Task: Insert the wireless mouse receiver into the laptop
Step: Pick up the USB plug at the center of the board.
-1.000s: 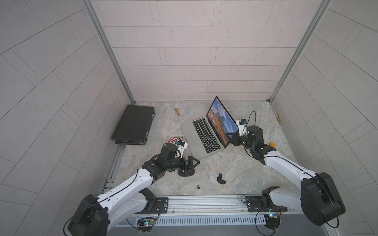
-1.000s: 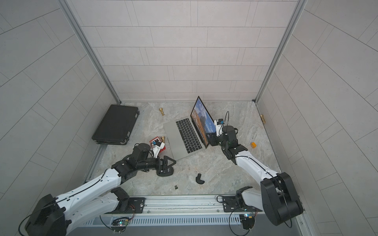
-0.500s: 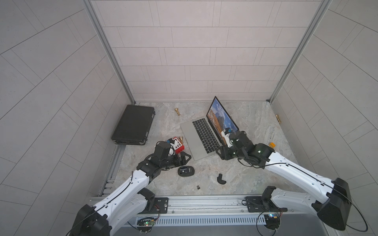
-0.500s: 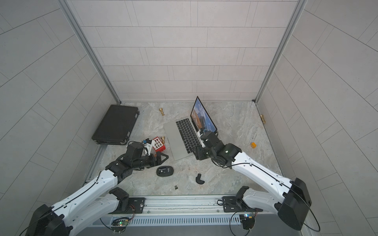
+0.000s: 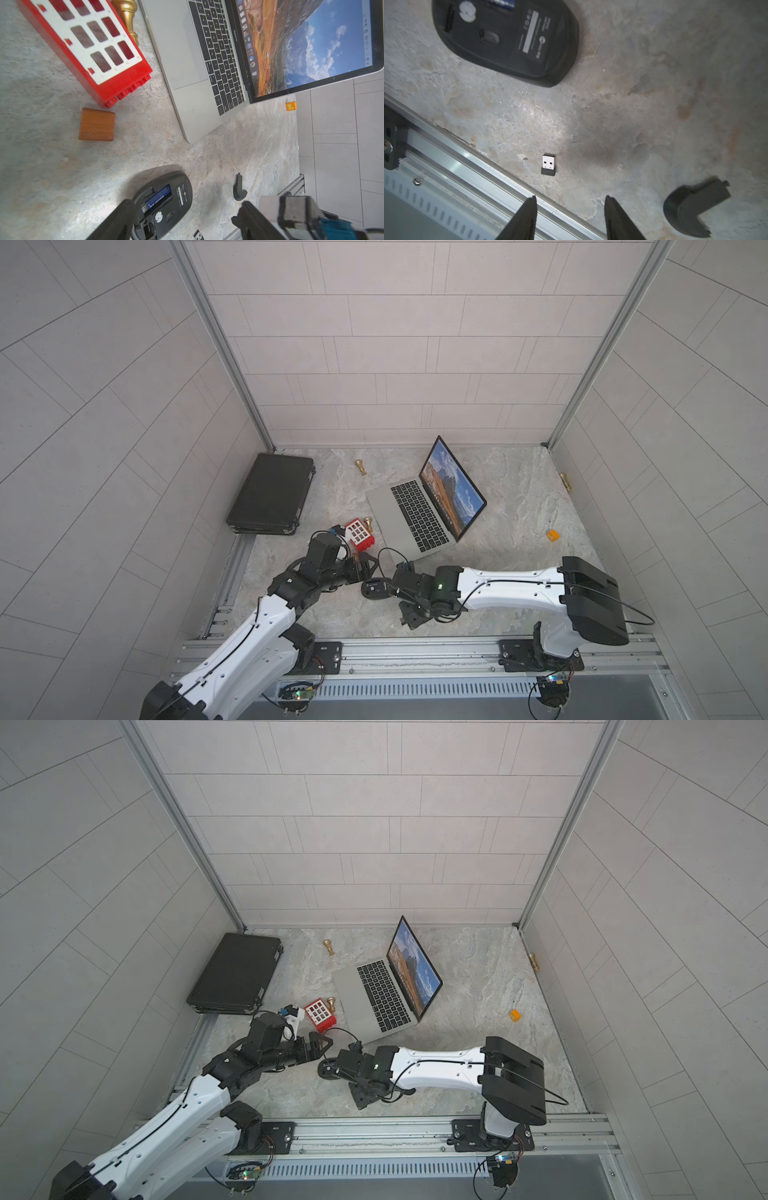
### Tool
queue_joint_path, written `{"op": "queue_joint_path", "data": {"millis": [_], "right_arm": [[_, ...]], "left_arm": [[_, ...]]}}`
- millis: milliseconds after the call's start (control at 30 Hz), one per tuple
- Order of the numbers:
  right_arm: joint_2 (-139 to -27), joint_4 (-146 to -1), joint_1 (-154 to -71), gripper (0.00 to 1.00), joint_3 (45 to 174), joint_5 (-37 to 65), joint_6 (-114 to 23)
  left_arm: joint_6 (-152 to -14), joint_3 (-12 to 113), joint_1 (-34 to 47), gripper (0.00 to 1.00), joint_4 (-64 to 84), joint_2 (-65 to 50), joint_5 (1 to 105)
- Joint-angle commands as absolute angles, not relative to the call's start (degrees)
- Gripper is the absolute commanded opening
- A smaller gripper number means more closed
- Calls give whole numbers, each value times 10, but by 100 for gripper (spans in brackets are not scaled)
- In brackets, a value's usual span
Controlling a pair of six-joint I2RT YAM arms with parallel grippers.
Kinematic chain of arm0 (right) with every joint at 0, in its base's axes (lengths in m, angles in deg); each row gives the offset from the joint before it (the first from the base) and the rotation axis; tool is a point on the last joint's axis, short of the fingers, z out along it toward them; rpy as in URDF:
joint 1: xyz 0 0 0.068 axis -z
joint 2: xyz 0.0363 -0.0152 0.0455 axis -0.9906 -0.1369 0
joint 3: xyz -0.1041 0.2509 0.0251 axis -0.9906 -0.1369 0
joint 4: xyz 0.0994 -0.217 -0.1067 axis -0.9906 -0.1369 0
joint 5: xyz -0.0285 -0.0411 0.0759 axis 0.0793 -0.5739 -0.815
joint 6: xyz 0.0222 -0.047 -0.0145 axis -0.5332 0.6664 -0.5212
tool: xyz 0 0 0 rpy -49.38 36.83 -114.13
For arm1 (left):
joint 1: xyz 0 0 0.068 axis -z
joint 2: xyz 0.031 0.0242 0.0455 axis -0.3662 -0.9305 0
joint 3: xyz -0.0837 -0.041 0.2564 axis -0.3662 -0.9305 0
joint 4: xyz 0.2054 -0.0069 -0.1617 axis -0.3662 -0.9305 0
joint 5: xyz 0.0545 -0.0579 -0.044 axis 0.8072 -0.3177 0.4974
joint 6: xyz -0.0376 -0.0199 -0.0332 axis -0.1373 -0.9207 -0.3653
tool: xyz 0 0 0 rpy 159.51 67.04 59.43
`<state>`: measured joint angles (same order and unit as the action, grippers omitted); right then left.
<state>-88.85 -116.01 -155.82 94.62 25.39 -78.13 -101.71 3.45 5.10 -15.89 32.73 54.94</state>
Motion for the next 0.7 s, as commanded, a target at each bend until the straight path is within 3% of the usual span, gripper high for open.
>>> {"op": "queue_joint_path", "data": {"millis": [0, 667], "right_arm": [[-917, -1152, -1567, 51, 970, 246, -804], [-1012, -1205, -1589, 35, 1027, 255, -799]], "left_arm": [[-1010, 32, 47, 81, -177, 338, 560], [-1014, 25, 47, 82, -175, 347, 555]]}}
